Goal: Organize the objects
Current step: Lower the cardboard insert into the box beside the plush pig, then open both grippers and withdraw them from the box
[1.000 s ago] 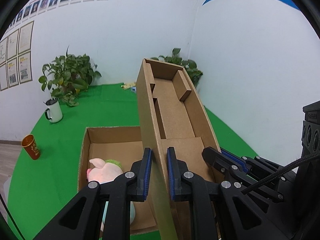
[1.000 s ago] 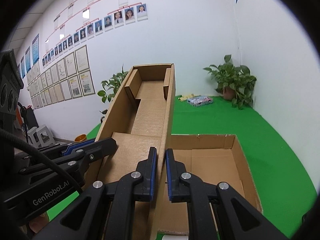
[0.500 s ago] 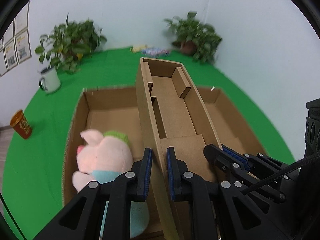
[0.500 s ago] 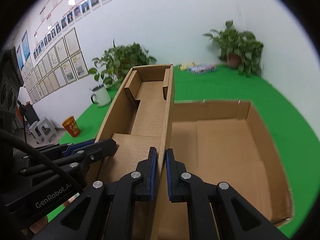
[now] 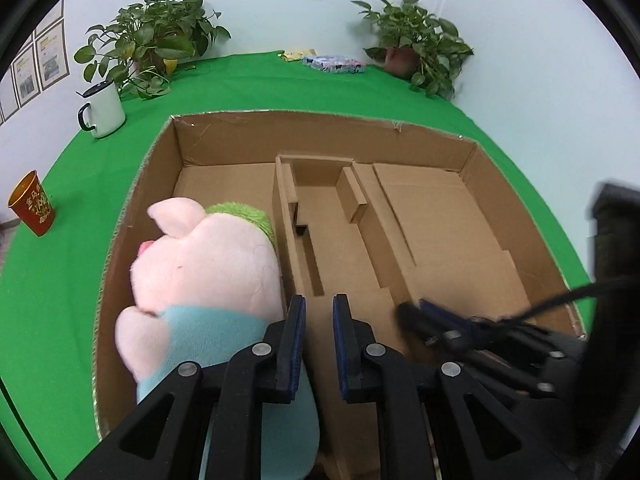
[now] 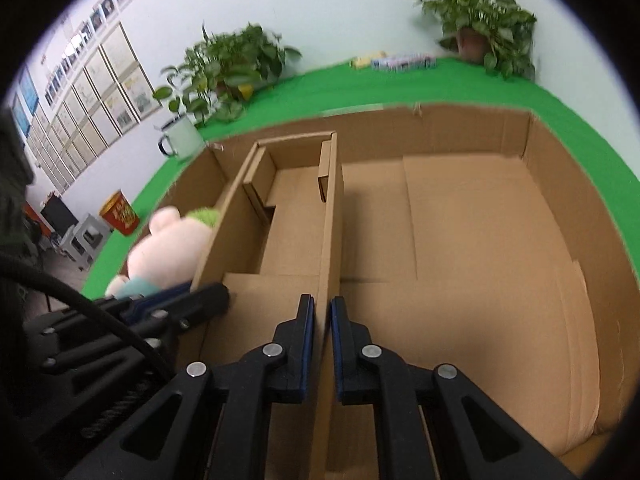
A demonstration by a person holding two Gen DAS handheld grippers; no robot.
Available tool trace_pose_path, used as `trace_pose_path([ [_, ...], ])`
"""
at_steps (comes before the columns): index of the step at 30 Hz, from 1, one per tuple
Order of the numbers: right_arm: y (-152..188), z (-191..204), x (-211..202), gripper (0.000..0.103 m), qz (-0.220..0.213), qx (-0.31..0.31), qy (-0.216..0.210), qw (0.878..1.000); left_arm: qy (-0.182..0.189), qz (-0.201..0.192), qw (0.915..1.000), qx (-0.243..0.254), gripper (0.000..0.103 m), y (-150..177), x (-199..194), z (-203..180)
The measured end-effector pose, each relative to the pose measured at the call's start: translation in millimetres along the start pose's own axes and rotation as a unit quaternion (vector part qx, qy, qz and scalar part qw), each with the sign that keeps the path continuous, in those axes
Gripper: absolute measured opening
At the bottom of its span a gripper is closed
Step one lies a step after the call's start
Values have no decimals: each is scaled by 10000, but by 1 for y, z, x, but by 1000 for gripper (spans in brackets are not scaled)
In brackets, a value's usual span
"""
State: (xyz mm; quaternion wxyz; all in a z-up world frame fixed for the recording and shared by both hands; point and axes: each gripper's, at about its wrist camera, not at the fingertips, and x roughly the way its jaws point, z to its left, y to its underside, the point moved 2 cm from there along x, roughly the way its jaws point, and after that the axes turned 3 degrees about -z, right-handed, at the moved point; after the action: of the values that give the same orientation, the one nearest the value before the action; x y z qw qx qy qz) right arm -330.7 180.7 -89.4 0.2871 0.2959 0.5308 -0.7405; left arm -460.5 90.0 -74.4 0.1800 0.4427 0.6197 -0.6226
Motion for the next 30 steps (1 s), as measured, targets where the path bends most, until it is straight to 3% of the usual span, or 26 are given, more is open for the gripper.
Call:
trace_pose_path([
  [10,1,13,4,12,268,-472,70,9985,53,-332,9993,136,13,23,-69,3],
  [12,0,10,2,18,233,-494,3,9985,4,-484,9987,165,14,28,-85,0],
  [14,2,5,-17,50,-58,-448,131,9989,-58,-675,9975,181,24,36,-103,0],
  [15,2,2,-31,61,-299,-458,170,9984,-100,-784,9967,184,31,40,-112,0],
  [16,3,1,-46,81,-542,-493,180,9972,-201,-984,9948,187,50,48,-127,-1],
  [17,8,1,-71,85,-926,-590,173,9938,-263,-1171,9926,181,69,53,-138,-1],
  [20,29,3,-126,85,-1540,-943,300,9831,-462,-1808,9823,162,93,75,-179,-5],
  [26,85,-1,-211,85,-2438,-919,430,9645,-654,-2341,9700,48,96,120,-238,-13],
  [30,116,-1,-225,85,-2378,-951,454,9656,-881,-2719,9583,0,96,153,-277,-23],
])
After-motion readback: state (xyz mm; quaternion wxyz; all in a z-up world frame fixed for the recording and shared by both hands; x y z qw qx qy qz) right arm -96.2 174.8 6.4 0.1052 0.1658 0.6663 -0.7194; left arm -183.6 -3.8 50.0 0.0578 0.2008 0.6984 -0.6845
